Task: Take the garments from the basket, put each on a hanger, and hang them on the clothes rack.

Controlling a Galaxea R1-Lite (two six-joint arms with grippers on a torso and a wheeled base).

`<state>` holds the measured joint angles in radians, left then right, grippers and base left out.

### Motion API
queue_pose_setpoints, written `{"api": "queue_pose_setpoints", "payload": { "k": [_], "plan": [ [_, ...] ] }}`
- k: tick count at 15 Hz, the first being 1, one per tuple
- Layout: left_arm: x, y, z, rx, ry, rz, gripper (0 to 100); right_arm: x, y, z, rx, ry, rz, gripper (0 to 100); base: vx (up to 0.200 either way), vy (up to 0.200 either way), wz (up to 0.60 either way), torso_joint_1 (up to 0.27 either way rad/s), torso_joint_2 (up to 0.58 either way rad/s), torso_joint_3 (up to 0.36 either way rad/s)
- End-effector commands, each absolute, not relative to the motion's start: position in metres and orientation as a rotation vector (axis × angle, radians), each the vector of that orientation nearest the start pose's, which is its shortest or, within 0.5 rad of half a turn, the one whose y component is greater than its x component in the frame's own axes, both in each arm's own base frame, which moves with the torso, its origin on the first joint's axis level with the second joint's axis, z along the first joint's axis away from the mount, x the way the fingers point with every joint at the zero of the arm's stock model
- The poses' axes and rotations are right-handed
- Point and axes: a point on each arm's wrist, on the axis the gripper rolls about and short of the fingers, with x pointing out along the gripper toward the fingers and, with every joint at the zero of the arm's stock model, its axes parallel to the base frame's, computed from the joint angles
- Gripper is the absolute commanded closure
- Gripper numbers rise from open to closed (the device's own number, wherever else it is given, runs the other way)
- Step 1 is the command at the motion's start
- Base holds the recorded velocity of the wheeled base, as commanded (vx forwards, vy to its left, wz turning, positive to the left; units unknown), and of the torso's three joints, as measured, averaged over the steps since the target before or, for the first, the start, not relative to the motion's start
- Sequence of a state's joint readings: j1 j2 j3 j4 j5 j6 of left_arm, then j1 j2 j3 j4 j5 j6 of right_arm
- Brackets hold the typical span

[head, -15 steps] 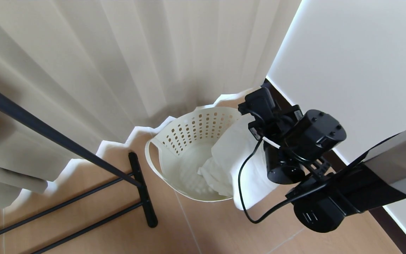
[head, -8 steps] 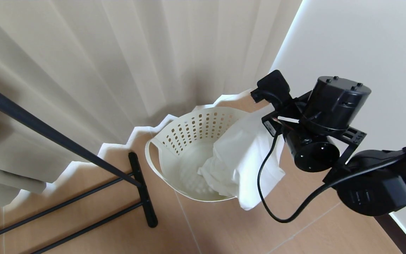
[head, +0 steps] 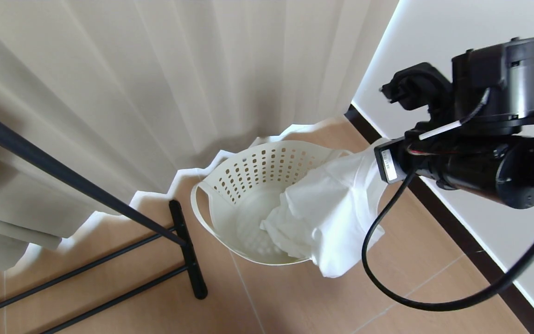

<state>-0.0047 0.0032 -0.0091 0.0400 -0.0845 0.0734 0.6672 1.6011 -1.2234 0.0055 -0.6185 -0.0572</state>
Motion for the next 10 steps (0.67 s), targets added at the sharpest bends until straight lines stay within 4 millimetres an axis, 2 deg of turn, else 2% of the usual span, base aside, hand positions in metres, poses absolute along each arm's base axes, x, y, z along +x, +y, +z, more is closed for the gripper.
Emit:
{"api": "queue_pose_setpoints", "payload": {
  "k": [1, 3, 5, 7, 10],
  "plan": [
    [-0.023, -0.002, 0.074, 0.072, 0.032, -0.09, 0, 0.217, 0.156, 0.293, -0.158, 0.255, 0.11, 100, 0.0, 0.0, 0.0, 0.0, 0.0, 0.0],
    [-0.023, -0.002, 0.074, 0.072, 0.032, -0.092, 0, 0.209, 0.153, 0.3, -0.022, 0.246, 0.212, 100, 0.0, 0.0, 0.0, 0.0, 0.0, 0.0],
    [-0.023, -0.002, 0.074, 0.072, 0.032, -0.09, 0, 0.19, 0.141, 0.308, 0.075, 0.234, 0.298, 100, 0.0, 0.0, 0.0, 0.0, 0.0, 0.0],
    [-0.023, -0.002, 0.074, 0.072, 0.032, -0.092, 0, 0.184, 0.137, 0.301, 0.098, 0.221, 0.333, 100, 0.0, 0.0, 0.0, 0.0, 0.0, 0.0],
    [-0.023, -0.002, 0.074, 0.074, 0.032, -0.093, 0, 0.188, 0.141, 0.294, 0.115, 0.183, 0.367, 100, 0.0, 0.0, 0.0, 0.0, 0.0, 0.0]
  ]
}}
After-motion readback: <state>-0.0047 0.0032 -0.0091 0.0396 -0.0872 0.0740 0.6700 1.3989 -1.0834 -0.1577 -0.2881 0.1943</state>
